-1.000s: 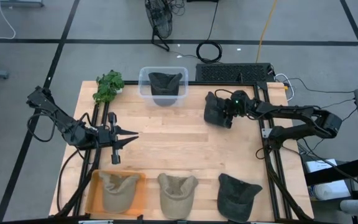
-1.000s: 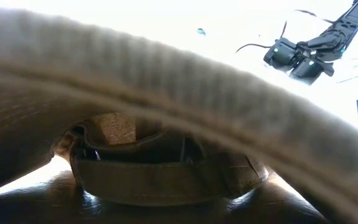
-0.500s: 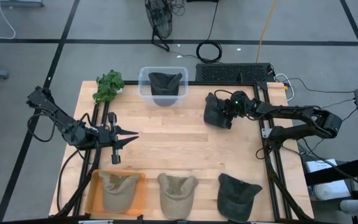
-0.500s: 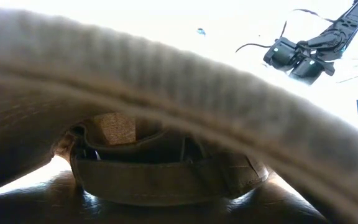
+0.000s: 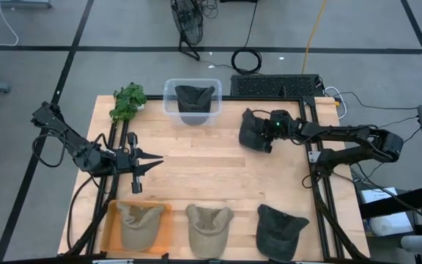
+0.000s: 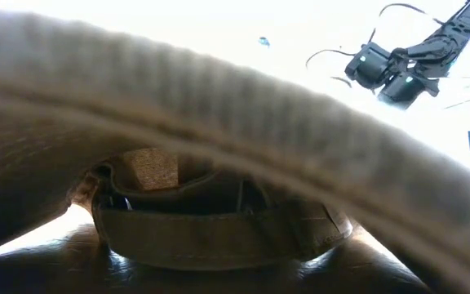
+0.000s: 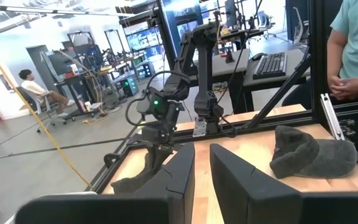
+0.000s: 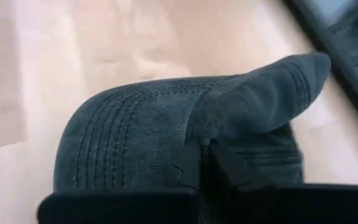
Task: Pick & Place hat
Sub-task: Put the top black cap into the transparent bin
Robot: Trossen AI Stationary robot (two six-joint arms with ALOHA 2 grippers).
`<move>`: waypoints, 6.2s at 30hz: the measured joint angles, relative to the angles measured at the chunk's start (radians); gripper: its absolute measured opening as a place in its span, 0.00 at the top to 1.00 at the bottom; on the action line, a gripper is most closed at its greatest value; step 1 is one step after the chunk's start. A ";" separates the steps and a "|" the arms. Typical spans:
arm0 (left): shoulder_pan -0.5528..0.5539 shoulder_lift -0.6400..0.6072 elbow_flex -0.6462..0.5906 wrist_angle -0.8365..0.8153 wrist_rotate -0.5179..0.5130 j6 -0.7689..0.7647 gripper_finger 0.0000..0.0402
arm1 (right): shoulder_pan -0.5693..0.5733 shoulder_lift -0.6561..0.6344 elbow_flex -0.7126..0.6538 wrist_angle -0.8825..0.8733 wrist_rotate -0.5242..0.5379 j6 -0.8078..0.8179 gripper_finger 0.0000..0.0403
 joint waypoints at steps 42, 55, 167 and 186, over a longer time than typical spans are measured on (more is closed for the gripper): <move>0.101 0.000 0.000 -0.017 0.004 -0.011 0.84 | 0.266 0.394 0.511 0.844 0.355 -0.576 1.00; 0.101 0.000 0.000 -0.020 0.004 -0.011 0.84 | 0.204 0.738 0.848 0.810 0.312 -0.668 1.00; 0.101 0.000 -0.001 -0.044 0.003 -0.021 0.84 | 0.276 0.685 0.830 0.229 0.261 -0.342 0.78; 0.173 0.000 -0.001 -0.120 0.000 -0.096 0.84 | 0.318 0.554 0.829 0.063 0.312 -0.158 0.79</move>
